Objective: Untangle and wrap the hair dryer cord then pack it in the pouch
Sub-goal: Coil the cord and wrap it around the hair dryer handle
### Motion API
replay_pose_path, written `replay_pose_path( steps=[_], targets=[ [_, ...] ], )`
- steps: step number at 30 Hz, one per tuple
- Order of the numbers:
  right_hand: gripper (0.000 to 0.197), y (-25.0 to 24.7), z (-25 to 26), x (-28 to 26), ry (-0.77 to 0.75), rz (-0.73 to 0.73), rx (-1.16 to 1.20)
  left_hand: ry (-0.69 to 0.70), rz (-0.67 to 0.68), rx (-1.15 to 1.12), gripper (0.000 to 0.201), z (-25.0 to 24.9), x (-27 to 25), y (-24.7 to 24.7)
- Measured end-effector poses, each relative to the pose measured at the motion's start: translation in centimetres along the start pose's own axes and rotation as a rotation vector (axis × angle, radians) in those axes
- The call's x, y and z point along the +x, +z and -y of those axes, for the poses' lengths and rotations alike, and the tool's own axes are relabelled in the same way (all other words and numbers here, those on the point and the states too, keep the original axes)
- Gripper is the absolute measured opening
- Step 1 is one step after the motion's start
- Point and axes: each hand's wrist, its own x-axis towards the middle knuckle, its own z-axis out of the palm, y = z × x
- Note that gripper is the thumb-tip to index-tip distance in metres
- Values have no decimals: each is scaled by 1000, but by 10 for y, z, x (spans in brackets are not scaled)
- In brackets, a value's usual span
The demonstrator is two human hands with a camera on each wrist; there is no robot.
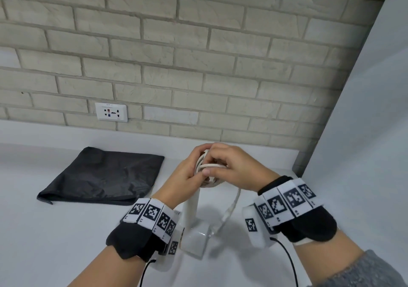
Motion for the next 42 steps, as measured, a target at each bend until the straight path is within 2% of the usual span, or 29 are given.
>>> replay_pose_path(
  steps=[3, 7, 11, 14, 17, 20, 23, 25, 28, 30, 32, 35, 38, 42],
  targets=[
    [2, -14, -3, 0, 57, -35, 177, -42, -15, 4, 36, 1, 3, 2],
    [5, -19, -10, 11, 21, -163, -2, -87, -50, -38, 40, 2, 5, 7],
    [13, -10, -21, 26, 7, -258, 108, -128, -61, -101, 47, -1, 6, 5],
    [13, -2, -39, 33, 43, -212, 271, -138, -125, -161, 41, 0, 3, 3],
    [14, 19, -63, 28, 77, -135, 358, -154, -190, -212, 23, 3, 2, 0],
    [21, 41, -86, 11, 208, -107, 370, -145, -177, -207, 7, 6, 2, -1],
    [26, 52, -103, -8, 357, -94, 350, -128, -161, -205, 5, 8, 4, -2],
    [25, 52, -106, -15, 400, -115, 378, -103, -168, -181, 6, 10, 5, -1],
    [16, 47, -103, -14, 482, -283, 592, -75, -221, -145, 14, 12, 7, 3],
    [13, 42, -97, -7, 490, -438, 867, -63, -257, -121, 16, 12, 9, 7],
    [11, 38, -87, 0, 454, -528, 1116, -56, -272, -76, 16, 13, 10, 12],
    [8, 43, -71, 7, 425, -459, 1285, -58, -289, -10, 15, 16, 12, 15],
    [13, 46, -59, 10, 438, -349, 1309, -96, -285, -34, 11, 17, 12, 12],
    [14, 39, -47, 12, 406, -288, 1356, -113, -326, -1, 19, 15, 14, 11]
  ],
)
